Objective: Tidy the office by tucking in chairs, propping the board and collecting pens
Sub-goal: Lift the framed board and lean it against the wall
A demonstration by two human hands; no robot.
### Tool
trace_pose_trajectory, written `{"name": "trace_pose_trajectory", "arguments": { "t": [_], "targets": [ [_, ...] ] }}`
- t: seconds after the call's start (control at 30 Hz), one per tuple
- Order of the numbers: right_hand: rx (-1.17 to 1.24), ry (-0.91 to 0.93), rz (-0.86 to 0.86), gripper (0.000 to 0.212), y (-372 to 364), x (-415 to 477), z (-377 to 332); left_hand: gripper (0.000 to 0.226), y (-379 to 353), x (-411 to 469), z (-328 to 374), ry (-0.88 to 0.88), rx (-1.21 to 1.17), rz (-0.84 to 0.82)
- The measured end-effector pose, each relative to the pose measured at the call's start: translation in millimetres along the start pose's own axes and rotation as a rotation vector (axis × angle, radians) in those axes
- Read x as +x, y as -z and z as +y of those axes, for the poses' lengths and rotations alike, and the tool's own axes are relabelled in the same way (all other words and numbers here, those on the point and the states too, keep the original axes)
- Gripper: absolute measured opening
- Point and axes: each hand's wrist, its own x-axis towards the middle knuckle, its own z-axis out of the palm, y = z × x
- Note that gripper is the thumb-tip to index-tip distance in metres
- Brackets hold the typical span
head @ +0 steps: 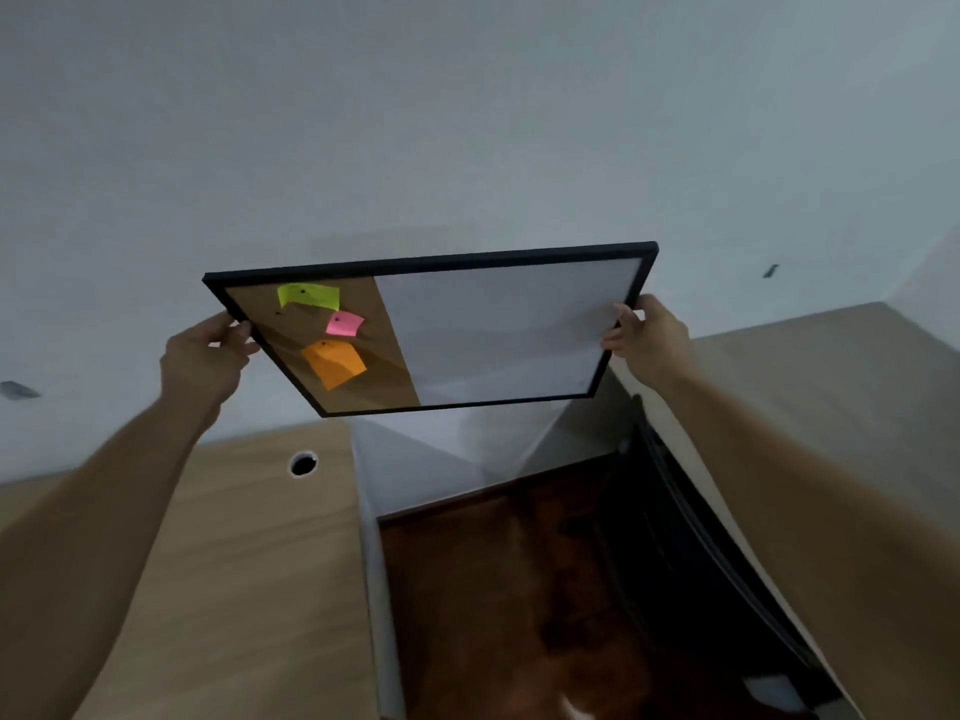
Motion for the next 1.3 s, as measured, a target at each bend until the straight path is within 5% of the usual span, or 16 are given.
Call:
{"name": "trace_pose_trajectory", "arguments": {
  "t": [0.4, 0.6, 0.9, 1.0, 1.3],
  "targets": [
    [-0.077, 0.028, 0.117, 0.023, 172, 113, 101, 0.036, -235, -53, 49, 0.069, -0.022, -0.12],
    [0.022, -0.083, 0.128, 0.025, 205, 147, 160, 0.021, -317, -71, 58, 0.091, -0.069, -0.138],
    [0.103, -0.302, 0.194, 0.041, 189, 221, 249, 0.026, -420, -37, 26, 0.164, -0.034, -0.168],
    [0.131, -0.368, 0.2, 0.027, 175, 249, 269, 0.029, -450, -17, 12, 0.188, 0.009, -0.2],
    [0.167, -0.555, 0.213, 0.047, 125, 363, 302, 0.035, -498, 37, -31, 0.237, 0.057, -0.238]
  ]
}}
